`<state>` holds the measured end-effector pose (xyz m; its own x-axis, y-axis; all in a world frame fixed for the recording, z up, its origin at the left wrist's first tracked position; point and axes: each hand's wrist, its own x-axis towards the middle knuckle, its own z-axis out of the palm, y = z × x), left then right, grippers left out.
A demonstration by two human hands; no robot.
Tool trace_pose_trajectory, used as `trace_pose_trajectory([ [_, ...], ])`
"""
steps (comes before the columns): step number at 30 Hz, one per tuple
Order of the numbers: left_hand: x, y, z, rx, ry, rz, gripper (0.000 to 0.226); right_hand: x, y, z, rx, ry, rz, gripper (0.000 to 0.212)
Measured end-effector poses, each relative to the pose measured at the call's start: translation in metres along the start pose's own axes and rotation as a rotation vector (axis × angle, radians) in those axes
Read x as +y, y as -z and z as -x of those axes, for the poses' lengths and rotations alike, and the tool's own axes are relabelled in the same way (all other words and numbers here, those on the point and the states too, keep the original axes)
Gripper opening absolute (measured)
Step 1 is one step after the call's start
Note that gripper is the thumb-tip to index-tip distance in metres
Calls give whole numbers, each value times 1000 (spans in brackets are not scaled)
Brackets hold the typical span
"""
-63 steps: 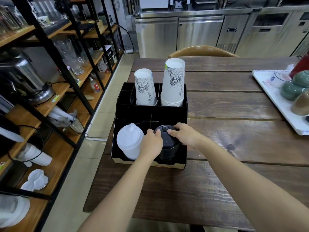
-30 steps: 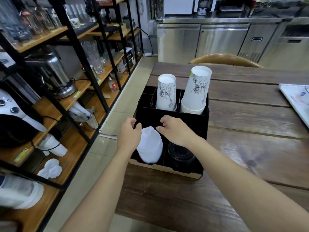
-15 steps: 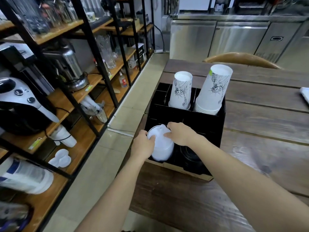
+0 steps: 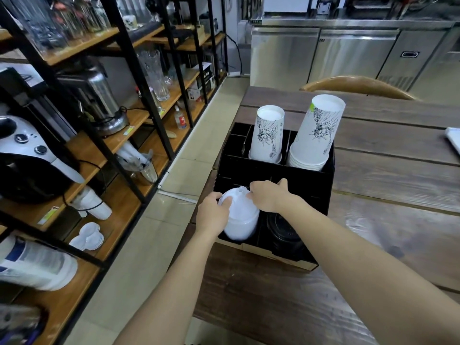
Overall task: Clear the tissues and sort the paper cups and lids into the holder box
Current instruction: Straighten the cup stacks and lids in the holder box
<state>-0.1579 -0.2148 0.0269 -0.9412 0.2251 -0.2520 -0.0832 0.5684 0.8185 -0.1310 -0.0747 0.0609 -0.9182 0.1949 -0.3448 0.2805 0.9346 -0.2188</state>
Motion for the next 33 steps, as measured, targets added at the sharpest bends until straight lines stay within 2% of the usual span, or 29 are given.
trace_pose_trajectory([
  [7, -9, -2, 3, 4, 3, 158, 35, 0, 3, -5, -8, 35, 97, 14],
  [12, -5, -2, 1, 11, 10, 293, 33, 3, 3, -5, -36, 43, 82, 22],
  [16, -2, -2, -4, -27, -23, 226, 22, 7, 6, -4, -63, 59, 74, 21],
  [24, -6, 1, -6, -65, -35, 194, 18, 8, 9, -5, -90, 73, 24, 12],
  [31, -8, 2, -5, -70, -62, 136, 19, 9, 4, 1, -37, 82, 42, 16],
  [33, -7, 4, -3, -92, -84, 96, 21, 10, 6, 5, -25, 117, 32, 22],
])
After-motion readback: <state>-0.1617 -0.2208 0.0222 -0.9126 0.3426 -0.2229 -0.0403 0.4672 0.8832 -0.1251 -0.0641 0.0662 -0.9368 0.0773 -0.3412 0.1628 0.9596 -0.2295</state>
